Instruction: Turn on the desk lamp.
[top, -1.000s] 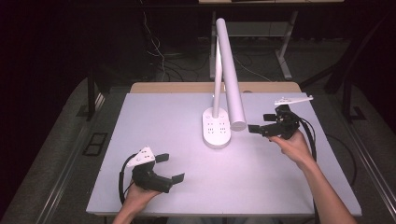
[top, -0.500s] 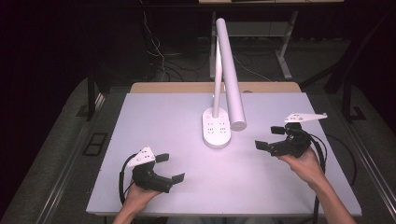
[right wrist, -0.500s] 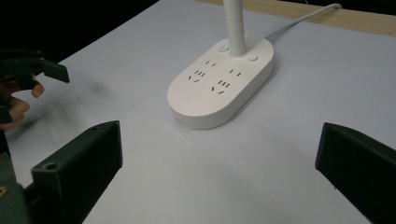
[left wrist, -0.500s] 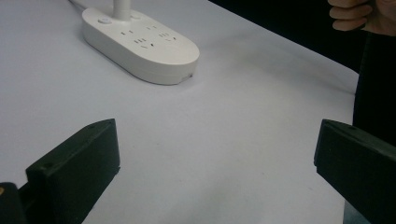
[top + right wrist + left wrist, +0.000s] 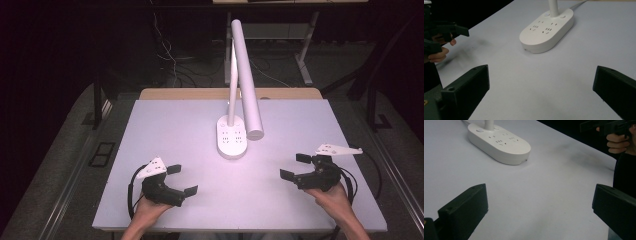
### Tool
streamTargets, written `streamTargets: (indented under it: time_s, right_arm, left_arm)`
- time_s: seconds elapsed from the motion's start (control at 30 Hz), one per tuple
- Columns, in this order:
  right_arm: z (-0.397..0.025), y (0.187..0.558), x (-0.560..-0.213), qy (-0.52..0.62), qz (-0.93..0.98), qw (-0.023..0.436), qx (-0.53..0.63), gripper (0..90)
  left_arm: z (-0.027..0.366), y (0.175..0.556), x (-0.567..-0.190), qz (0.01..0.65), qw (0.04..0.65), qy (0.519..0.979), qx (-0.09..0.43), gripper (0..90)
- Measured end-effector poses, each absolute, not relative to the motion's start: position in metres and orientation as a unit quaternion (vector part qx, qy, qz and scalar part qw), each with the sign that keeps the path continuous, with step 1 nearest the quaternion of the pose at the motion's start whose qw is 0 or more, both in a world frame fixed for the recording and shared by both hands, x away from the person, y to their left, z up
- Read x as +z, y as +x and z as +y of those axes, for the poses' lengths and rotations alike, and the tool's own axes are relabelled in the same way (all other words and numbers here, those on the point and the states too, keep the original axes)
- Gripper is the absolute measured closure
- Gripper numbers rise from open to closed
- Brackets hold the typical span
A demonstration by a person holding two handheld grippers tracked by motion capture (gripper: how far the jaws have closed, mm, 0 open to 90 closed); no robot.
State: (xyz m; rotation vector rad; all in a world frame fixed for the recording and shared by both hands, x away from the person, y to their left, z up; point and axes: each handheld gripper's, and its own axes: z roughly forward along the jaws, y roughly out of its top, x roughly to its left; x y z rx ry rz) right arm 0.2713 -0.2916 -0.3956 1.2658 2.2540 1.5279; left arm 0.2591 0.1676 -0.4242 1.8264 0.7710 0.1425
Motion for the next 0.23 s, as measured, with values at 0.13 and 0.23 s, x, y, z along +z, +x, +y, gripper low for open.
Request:
streamTargets:
  time_s: [0.13,0.23]
  right_arm:
    - [-0.295,0.263,-0.407,0.429,0.748,0.067,0.502,0.5]
    - [-0.296,0.26,-0.413,0.43,0.75,0.069,0.498,0.5]
  left_arm:
    - [0.168,0.259,-0.424,0.326,0.545,0.77,0.059,0.0]
    - [0.168,0.26,-0.424,0.327,0.545,0.77,0.06,0.0]
